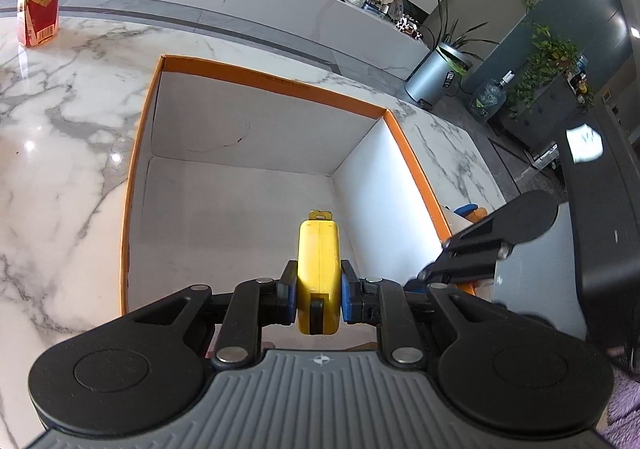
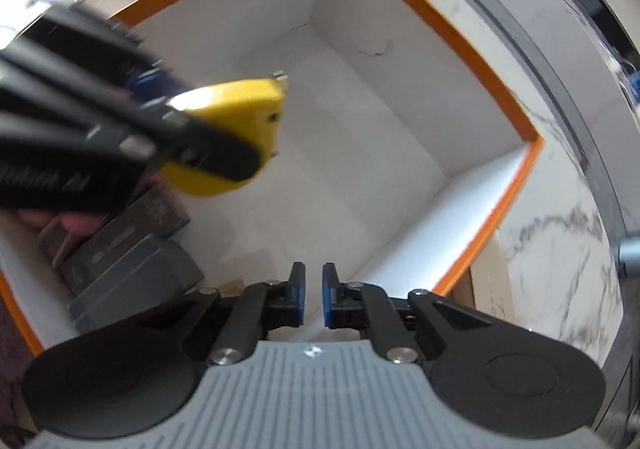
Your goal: Organize objects
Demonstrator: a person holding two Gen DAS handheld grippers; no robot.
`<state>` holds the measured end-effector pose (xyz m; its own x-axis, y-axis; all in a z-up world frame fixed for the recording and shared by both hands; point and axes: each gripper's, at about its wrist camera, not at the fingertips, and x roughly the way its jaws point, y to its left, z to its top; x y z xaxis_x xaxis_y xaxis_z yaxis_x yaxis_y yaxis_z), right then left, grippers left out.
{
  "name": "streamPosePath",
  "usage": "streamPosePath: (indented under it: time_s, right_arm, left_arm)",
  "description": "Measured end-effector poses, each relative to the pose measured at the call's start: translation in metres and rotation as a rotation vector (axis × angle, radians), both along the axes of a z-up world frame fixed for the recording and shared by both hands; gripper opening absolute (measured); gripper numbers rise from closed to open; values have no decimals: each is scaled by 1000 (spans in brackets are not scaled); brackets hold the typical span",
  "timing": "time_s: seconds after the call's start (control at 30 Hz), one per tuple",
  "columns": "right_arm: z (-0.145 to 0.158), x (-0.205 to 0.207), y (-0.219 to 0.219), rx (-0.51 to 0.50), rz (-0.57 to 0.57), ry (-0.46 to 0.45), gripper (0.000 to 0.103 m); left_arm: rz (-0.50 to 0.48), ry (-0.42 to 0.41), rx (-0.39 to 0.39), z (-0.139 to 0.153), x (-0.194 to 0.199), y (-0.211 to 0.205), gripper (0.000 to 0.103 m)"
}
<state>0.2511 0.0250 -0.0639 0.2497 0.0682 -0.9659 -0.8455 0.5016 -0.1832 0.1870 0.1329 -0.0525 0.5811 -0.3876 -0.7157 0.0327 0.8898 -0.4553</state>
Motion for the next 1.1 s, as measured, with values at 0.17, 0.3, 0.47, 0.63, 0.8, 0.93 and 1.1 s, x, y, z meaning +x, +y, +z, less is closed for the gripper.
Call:
streamPosePath:
  time_s: [0.17, 0.3, 0.47, 0.63, 0.8, 0.93, 1.1]
  right_arm:
    - [-15, -10, 7, -70, 117, 48, 7]
    - [-18, -13, 6, -62, 191, 116, 5]
    - [-19, -20, 6, -67, 268, 199, 5]
    - [-18, -29, 6, -53, 350, 220, 2]
    - [-12, -21, 3, -45, 310, 193, 4]
    - [30, -10, -19, 62, 186, 92, 8]
    - [76, 5, -60, 184, -132, -55, 12]
  left_arm:
    - [0, -4, -8, 0, -2, 2, 23]
    - [2, -7, -11, 1, -3, 2, 23]
    - [-11, -8, -15, 1, -3, 1, 23]
    - [-48, -9, -18, 1, -4, -4, 23]
    - [-83, 4, -33, 0, -2, -9, 23]
    - [-113, 29, -47, 0, 4, -17, 23]
    - [-183, 84, -11, -3, 12, -46, 23]
